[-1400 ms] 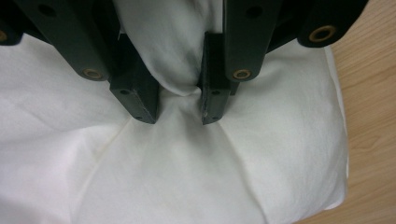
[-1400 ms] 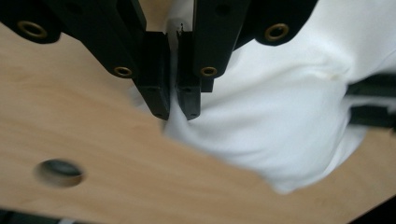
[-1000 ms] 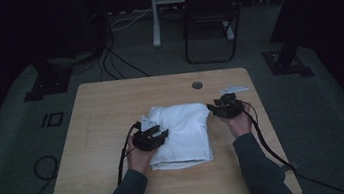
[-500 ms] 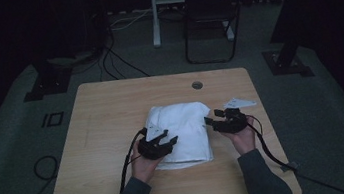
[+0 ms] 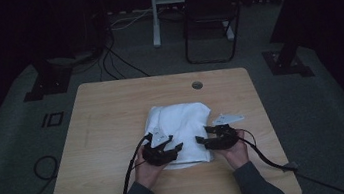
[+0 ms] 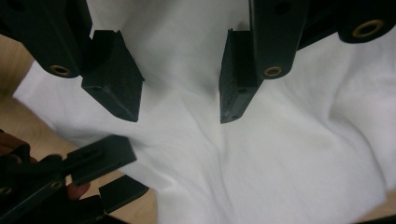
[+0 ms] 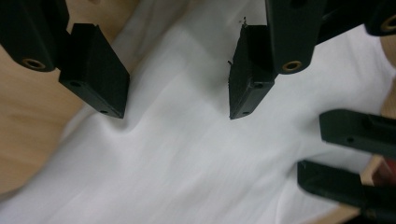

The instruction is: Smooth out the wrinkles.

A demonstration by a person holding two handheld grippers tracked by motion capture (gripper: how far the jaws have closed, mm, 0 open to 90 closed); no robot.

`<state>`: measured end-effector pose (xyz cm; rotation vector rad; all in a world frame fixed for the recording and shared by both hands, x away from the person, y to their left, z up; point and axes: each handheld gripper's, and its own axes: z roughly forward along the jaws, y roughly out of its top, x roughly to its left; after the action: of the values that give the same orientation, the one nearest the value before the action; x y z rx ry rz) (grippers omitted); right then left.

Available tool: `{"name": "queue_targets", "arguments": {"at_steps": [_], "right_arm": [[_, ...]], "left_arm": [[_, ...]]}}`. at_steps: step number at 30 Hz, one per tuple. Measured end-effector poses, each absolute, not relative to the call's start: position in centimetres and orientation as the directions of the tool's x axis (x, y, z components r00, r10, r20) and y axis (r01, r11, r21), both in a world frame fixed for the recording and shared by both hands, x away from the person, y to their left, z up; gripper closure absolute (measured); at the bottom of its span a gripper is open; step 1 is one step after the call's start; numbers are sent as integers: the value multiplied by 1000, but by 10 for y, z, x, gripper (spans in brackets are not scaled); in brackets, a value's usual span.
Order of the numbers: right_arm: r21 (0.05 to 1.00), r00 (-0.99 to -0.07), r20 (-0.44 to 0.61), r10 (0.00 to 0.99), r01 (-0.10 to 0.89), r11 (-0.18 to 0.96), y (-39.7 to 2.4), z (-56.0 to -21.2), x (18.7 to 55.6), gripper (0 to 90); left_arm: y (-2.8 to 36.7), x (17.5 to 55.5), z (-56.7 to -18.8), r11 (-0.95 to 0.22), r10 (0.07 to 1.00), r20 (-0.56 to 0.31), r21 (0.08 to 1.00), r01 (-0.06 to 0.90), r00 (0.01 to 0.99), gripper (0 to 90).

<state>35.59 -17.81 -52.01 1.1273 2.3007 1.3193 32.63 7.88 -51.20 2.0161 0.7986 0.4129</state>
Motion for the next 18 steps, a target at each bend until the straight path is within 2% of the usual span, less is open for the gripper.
{"name": "queue_targets", "arguments": {"at_steps": [4, 11, 18], "right_arm": [[790, -647, 83, 758, 506, 345, -170, -533, 353, 401], [761, -602, 117, 790, 565, 318, -173, -554, 368, 414], [769, -568, 119, 814, 572, 287, -166, -557, 392, 431]], "left_arm": [[77, 328, -524, -393, 676, -25, 833, 390, 736, 499], [65, 331, -535, -450, 688, 58, 816, 362, 723, 519], [57, 343, -539, -430, 753, 96, 821, 376, 651, 535]]}}
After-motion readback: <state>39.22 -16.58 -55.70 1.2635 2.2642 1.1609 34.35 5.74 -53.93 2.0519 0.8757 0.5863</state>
